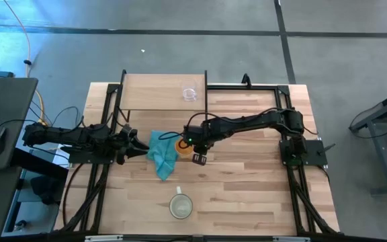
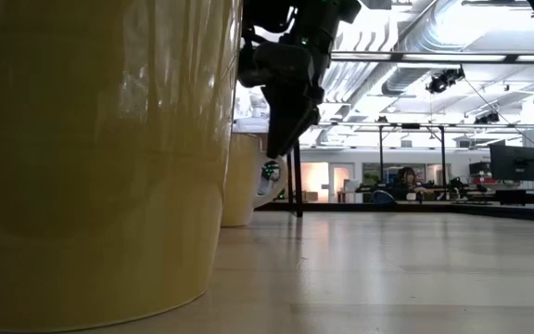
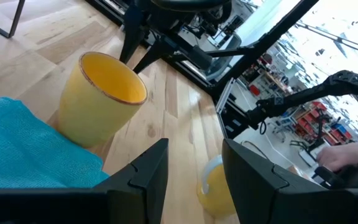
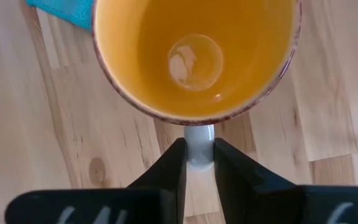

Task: Stack small to large cups/mugs on shelf
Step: Put the yellow mug on the shelf

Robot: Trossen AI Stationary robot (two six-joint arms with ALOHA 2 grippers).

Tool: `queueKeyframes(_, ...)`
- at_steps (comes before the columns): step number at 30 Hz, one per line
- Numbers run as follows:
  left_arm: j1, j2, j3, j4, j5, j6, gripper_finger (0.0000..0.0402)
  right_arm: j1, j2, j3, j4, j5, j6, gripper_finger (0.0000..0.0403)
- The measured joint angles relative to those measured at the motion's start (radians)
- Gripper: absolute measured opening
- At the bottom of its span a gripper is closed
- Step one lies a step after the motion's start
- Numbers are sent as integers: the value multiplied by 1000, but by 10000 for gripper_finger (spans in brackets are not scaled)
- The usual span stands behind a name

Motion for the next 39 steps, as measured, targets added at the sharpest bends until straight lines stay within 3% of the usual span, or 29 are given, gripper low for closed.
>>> queueKeyframes(10,0,0,0,0,0,0,138,0,0,0,9,-4,3,69)
queueKeyframes(18,0,0,0,1,-1,-1,138,0,0,1,10,-28,0,10)
queueKeyframes(39,0,0,0,1,-1,-7,138,1,0,14,36,-46,34,6)
